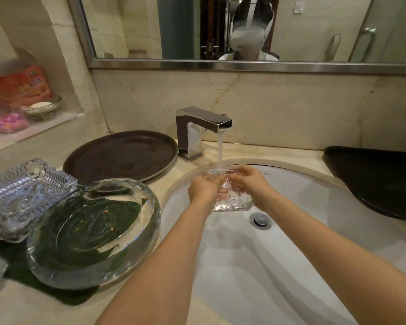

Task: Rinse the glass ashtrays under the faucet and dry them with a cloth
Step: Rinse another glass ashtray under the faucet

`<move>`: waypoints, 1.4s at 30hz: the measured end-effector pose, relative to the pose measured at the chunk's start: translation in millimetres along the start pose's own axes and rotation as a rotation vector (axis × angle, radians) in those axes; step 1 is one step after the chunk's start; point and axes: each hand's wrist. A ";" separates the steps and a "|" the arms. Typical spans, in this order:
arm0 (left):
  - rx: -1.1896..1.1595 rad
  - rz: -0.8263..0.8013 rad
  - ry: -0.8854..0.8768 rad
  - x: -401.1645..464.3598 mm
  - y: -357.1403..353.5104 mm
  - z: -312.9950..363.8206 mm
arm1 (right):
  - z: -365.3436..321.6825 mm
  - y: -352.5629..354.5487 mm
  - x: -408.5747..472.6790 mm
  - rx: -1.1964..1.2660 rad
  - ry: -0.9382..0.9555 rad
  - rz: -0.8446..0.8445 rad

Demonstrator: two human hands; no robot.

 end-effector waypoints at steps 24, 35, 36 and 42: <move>0.085 0.087 -0.154 2.0 -3.2 5.6 | -17.8 -1.5 -2.2 0.027 -0.048 -0.015; 0.124 0.138 -0.120 7.1 -3.6 2.2 | -27.7 -8.1 -4.8 0.019 -0.048 0.031; 0.167 0.155 -0.071 8.8 -5.0 1.4 | -27.2 -11.4 -2.5 -0.055 0.016 0.100; -0.323 -0.392 0.256 4.1 -7.6 4.2 | -11.3 -26.4 -12.8 -0.523 0.405 0.210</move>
Point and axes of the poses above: each hand's wrist, its own x-axis towards the middle knuckle, its own y-axis out of the back of the hand, z = x × y, and after that the axes turned 8 degrees about x, right-handed
